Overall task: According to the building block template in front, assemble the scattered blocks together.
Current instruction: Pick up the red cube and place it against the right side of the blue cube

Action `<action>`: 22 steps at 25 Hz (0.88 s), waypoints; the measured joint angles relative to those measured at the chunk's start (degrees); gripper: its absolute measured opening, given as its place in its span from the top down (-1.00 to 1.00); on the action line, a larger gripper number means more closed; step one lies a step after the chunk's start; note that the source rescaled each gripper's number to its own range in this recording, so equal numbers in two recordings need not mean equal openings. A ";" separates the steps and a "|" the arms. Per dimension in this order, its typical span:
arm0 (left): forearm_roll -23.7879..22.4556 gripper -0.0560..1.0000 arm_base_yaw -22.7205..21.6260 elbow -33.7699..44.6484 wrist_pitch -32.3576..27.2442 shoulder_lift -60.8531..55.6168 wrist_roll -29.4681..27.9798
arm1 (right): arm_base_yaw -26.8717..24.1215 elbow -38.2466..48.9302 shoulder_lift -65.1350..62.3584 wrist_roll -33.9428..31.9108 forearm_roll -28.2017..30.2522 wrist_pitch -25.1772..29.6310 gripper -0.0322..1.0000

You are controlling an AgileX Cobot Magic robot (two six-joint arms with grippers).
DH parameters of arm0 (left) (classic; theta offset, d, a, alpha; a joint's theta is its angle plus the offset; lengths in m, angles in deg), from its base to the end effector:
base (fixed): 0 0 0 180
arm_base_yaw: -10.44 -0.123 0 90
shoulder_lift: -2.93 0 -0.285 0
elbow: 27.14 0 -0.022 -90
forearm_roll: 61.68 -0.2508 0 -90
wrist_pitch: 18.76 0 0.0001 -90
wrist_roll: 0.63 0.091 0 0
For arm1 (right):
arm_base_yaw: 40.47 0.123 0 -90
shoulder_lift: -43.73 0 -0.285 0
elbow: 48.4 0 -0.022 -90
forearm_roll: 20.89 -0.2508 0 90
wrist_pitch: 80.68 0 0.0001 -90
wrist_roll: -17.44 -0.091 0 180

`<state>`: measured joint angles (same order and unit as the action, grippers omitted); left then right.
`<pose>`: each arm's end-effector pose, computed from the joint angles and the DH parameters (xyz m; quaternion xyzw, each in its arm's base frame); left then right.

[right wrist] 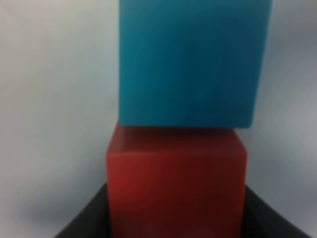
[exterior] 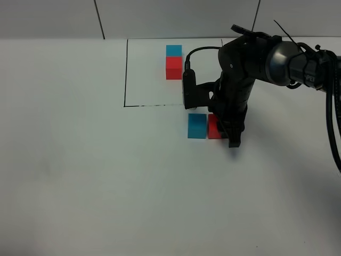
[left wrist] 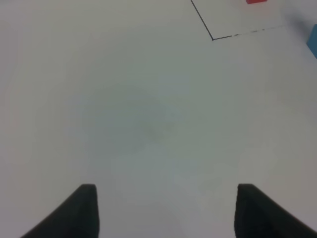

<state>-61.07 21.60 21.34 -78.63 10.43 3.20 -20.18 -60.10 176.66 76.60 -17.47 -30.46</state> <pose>-0.0052 0.0002 0.2790 0.1107 0.8401 -0.0393 0.5296 0.4080 0.1464 0.1306 -0.6504 0.7556 -0.0477 0.0622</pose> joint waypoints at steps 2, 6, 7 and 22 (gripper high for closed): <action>0.00 0.32 0.00 0.00 0.00 0.00 0.00 | 0.00 -0.15 0.63 0.00 0.00 0.11 0.92; 0.00 0.32 0.00 0.00 0.00 0.00 0.00 | 0.00 -0.28 0.75 0.00 -0.17 0.19 0.92; 0.00 0.32 0.00 0.00 0.00 0.00 0.00 | 0.00 -0.28 0.75 0.00 -0.26 0.13 0.92; 0.00 0.32 0.00 0.00 0.00 0.00 0.00 | 0.00 -0.28 0.85 0.00 -2.01 -1.63 0.92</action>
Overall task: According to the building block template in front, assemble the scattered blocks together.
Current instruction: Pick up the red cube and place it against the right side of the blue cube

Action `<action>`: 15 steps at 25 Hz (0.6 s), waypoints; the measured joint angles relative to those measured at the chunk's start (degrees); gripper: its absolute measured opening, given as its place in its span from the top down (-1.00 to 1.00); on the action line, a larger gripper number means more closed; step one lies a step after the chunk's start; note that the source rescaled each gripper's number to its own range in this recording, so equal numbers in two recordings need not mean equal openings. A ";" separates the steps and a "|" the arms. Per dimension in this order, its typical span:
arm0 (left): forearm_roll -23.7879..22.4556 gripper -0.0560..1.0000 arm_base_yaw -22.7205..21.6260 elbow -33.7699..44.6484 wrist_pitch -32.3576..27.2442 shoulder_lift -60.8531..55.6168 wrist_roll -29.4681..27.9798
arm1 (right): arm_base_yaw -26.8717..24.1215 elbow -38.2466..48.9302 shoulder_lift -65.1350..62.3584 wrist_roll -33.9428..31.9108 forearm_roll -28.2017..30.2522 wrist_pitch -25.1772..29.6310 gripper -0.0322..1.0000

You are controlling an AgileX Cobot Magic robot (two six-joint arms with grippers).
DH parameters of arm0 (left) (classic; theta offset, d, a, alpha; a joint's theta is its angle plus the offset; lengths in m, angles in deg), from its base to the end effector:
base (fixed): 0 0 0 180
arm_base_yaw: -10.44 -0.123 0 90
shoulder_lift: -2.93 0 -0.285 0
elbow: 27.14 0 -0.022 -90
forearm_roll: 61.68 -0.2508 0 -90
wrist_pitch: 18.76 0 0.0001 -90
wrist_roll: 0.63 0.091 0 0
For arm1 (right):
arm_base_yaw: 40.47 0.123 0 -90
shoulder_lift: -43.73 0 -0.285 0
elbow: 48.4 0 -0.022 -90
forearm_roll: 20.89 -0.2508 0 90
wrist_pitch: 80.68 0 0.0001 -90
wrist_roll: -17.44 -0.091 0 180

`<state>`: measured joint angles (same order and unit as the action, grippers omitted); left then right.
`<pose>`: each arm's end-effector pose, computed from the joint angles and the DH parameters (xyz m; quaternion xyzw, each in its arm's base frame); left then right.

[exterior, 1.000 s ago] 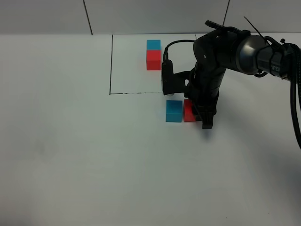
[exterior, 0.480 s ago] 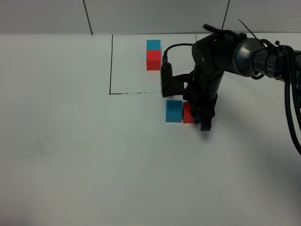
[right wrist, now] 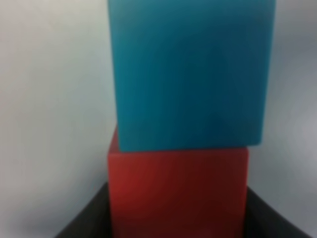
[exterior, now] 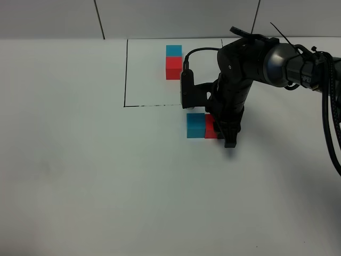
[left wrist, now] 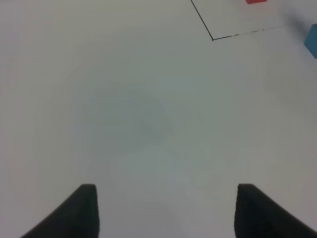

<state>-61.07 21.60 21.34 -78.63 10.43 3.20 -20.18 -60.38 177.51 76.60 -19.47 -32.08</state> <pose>-0.0052 0.0002 0.2790 0.1107 0.8401 -0.0393 0.5296 0.4105 0.1500 0.1256 -0.6425 0.7616 -0.0372 0.0756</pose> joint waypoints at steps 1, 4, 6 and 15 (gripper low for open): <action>0.00 0.32 0.00 0.00 0.00 0.00 0.00 | 0.00 -0.05 0.00 0.00 0.00 0.00 0.92; 0.00 0.32 0.00 0.00 0.00 0.00 0.00 | 0.00 -0.05 0.02 0.00 -0.03 0.00 0.92; 0.00 0.32 0.00 0.00 0.00 0.00 0.00 | 0.00 -0.05 0.07 0.00 -0.14 0.00 0.92; 0.00 0.32 0.00 0.00 0.00 0.00 0.00 | 0.00 -0.16 0.15 0.00 -1.42 -0.06 0.92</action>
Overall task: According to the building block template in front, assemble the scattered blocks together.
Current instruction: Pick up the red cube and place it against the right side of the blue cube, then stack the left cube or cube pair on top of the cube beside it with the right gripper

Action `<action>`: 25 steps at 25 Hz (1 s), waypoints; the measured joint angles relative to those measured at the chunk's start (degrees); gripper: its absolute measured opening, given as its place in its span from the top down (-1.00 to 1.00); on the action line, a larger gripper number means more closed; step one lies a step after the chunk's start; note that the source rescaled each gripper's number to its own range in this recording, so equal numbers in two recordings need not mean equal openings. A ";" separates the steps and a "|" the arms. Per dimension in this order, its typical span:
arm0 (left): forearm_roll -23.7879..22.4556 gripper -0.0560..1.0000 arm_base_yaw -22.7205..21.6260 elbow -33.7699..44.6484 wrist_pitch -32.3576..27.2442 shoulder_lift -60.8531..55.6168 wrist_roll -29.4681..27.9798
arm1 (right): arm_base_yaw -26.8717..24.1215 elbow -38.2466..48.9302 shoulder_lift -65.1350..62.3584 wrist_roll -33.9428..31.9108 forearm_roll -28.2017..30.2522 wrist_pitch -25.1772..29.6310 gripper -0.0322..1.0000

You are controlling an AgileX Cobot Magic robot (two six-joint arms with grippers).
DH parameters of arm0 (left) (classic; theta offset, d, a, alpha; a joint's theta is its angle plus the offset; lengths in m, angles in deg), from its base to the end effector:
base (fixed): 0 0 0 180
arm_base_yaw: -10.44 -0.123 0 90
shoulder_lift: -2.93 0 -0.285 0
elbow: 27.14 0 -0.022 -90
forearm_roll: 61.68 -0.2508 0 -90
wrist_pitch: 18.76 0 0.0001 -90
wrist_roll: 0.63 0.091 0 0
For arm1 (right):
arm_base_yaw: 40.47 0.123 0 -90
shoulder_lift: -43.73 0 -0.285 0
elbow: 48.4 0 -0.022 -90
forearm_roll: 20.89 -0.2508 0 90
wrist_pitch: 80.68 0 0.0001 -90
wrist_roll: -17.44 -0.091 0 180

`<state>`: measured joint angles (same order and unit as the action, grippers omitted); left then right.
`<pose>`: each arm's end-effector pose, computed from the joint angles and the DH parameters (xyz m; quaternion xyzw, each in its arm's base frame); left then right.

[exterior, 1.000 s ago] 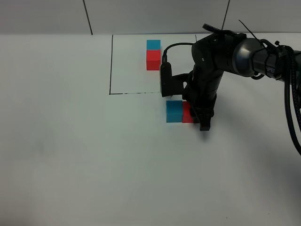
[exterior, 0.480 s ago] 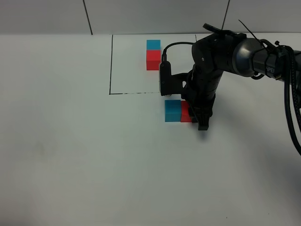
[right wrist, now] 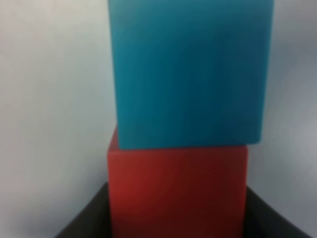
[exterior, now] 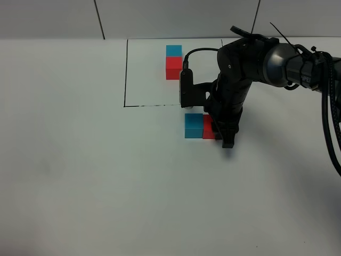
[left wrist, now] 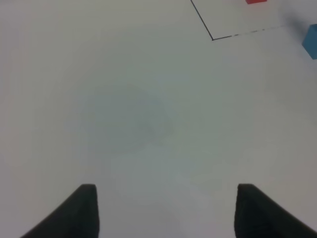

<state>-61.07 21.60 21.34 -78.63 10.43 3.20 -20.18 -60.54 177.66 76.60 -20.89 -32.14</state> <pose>-0.0052 0.0002 0.2790 0.1107 0.8401 -0.0393 0.5296 0.4105 0.1518 0.1251 -0.6368 0.7664 -0.0280 0.0795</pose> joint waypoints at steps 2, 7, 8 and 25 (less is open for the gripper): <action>0.00 0.32 0.00 0.00 0.00 0.00 0.00 | 0.00 0.00 0.00 0.00 0.00 -0.12 0.87; 0.00 0.32 0.00 0.00 0.00 0.00 0.00 | 0.10 0.00 -0.25 -1.33 -0.43 -1.87 0.30; 0.00 0.32 0.00 0.00 0.00 0.00 0.00 | 0.10 0.00 -0.75 -1.86 -0.37 -1.86 0.15; 0.00 0.32 0.00 0.00 0.00 0.00 0.00 | -3.58 23.27 -24.90 -20.46 -1.77 -17.07 -0.36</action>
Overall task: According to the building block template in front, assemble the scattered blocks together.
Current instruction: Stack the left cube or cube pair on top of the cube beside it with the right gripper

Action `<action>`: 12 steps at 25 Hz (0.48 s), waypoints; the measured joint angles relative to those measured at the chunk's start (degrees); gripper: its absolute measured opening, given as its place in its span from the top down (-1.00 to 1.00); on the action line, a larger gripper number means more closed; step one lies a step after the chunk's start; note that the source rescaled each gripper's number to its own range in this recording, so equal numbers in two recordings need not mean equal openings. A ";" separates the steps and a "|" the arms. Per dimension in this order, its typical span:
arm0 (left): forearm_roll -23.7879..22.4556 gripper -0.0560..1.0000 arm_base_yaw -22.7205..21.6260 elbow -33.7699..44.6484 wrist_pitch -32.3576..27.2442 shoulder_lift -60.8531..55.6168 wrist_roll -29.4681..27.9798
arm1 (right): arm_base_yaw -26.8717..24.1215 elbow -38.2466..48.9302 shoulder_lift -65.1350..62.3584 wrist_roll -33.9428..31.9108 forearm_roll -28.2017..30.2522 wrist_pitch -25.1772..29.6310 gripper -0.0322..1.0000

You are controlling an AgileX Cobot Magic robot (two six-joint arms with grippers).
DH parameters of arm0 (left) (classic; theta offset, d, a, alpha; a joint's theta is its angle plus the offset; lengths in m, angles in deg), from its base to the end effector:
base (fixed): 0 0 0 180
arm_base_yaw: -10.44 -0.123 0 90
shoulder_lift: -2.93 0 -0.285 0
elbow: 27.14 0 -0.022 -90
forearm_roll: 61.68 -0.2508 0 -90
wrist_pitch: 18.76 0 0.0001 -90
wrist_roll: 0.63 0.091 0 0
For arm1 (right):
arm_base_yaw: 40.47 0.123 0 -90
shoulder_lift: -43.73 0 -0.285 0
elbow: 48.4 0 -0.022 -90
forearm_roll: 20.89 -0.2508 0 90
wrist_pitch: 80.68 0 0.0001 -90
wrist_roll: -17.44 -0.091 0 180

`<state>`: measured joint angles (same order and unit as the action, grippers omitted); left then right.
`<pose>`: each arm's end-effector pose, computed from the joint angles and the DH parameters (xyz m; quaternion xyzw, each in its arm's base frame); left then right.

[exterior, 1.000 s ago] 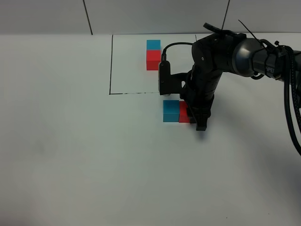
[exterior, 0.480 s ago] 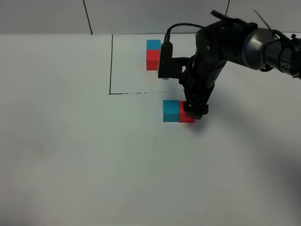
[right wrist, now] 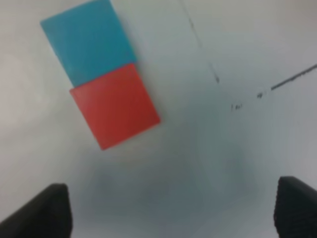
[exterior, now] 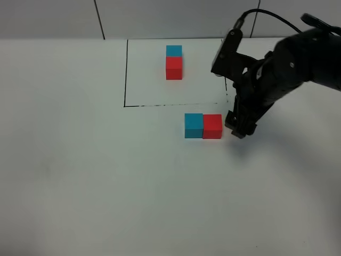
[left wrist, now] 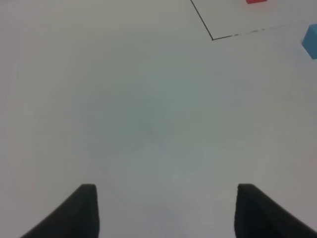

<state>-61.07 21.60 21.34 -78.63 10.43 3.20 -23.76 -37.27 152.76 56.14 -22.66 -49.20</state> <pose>-0.0052 0.0002 0.2790 0.1107 0.8401 -0.0393 0.5296 0.3482 0.1061 0.2053 -0.4411 0.8633 -0.0359 0.2426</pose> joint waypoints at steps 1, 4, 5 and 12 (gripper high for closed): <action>0.00 0.32 0.00 0.00 0.00 0.00 0.00 | -0.06 2.18 -1.81 -1.00 0.00 -1.54 -0.37; 0.00 0.32 0.00 0.00 0.00 0.00 0.00 | -0.27 7.80 -5.70 -2.39 -0.11 -5.55 -0.40; 0.00 0.32 0.00 0.00 0.00 0.00 0.00 | -0.27 8.59 -6.19 -2.56 -0.17 -6.12 -0.42; 0.00 0.32 0.00 0.00 0.00 0.00 0.00 | -0.16 9.13 -6.53 -2.36 0.09 -7.49 -0.53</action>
<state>-61.07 21.60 21.34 -78.63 10.43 3.20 -23.92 -28.14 146.23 53.78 -22.57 -56.69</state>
